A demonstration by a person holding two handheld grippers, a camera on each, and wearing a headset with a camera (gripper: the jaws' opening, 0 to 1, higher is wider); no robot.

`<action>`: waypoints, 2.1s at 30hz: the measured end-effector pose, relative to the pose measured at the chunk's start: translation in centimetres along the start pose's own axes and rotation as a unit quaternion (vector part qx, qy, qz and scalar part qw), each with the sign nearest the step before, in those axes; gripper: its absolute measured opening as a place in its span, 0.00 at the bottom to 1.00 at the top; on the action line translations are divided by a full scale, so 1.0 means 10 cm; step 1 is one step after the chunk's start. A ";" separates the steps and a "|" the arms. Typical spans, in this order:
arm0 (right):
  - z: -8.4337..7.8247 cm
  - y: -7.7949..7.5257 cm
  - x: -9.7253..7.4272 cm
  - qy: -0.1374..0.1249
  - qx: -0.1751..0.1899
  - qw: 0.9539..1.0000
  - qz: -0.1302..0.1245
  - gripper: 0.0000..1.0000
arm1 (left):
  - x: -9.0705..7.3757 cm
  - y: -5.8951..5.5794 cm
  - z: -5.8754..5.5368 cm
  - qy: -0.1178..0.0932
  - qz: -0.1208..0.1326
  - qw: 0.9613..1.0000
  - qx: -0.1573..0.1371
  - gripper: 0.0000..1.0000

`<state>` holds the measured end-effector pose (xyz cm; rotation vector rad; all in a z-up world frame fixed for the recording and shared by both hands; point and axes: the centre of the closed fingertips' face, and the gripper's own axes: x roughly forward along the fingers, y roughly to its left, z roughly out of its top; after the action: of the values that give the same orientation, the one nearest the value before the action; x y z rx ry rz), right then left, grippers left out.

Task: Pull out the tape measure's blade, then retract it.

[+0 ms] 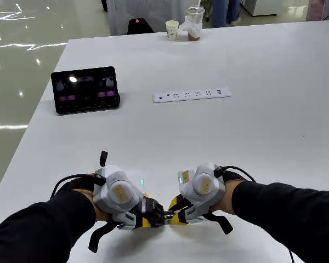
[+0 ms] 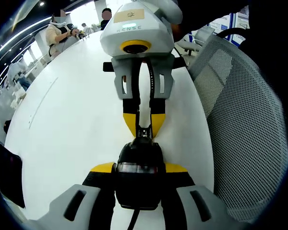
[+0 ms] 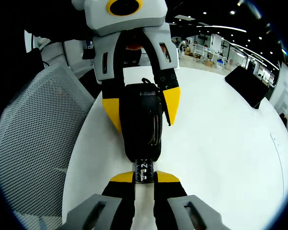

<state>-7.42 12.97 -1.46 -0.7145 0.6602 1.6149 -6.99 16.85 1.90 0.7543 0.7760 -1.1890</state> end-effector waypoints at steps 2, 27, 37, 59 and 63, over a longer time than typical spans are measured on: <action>-0.03 0.00 -0.03 0.003 -0.002 1.000 -0.001 0.11 | 0.00 0.00 0.00 -0.002 0.001 1.000 -0.001 0.31; -0.26 0.01 -0.21 0.007 0.016 1.000 -0.009 0.11 | 0.00 0.01 0.00 -0.005 0.004 1.000 -0.003 0.31; -0.32 0.01 -0.28 0.006 0.020 1.000 -0.013 0.11 | 0.00 0.01 0.00 -0.005 0.004 1.000 -0.004 0.31; -0.41 0.02 -0.36 0.005 0.024 1.000 -0.015 0.11 | -0.01 0.00 0.01 -0.007 0.004 1.000 -0.005 0.30; -0.42 0.02 -0.38 0.005 0.023 1.000 -0.016 0.11 | -0.01 0.00 0.01 -0.007 0.005 1.000 -0.005 0.30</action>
<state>-6.82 7.38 -1.29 -0.6981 0.6872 1.5625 -6.97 16.83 2.01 0.7401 0.7648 -1.1794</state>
